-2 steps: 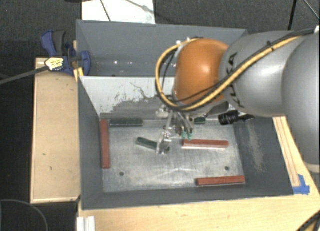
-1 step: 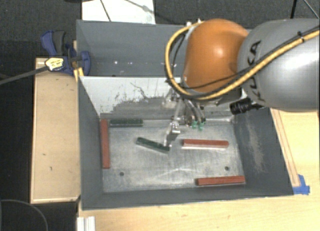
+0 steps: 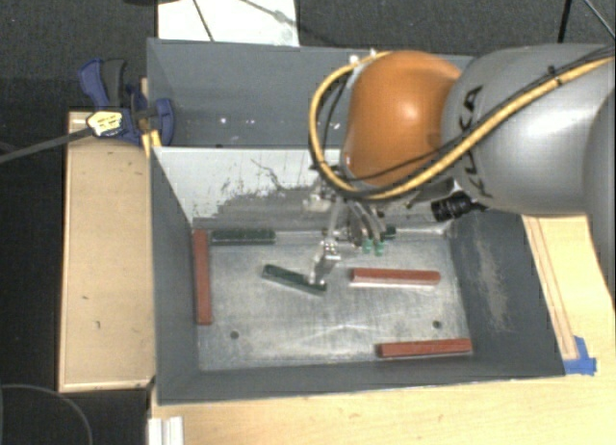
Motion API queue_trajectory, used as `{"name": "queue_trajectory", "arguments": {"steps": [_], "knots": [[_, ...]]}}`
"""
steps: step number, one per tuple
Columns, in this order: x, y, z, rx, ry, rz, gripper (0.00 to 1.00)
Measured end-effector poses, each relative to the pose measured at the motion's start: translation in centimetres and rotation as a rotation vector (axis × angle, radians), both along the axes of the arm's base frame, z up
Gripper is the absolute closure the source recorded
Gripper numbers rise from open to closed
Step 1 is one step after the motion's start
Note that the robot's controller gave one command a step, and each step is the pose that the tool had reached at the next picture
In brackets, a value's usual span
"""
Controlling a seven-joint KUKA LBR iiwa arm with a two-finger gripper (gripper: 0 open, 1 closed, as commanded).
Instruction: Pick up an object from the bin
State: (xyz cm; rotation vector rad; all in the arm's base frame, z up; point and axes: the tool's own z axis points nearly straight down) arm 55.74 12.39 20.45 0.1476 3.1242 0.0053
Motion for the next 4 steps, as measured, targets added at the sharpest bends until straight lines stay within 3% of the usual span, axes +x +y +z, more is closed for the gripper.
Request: {"name": "queue_trajectory", "arguments": {"steps": [1, 2, 3, 4], "knots": [[0.3, -0.4, -7.0, 0.0, 0.008, -0.056, 0.0], [0.6, 0.6, -12.9, -0.001, 0.011, 0.015, 1.0], [0.6, 0.6, -12.9, -0.001, 0.011, 0.014, 1.0], [1.5, 2.0, 1.6, -0.001, 0.01, 0.026, 1.0]]}}
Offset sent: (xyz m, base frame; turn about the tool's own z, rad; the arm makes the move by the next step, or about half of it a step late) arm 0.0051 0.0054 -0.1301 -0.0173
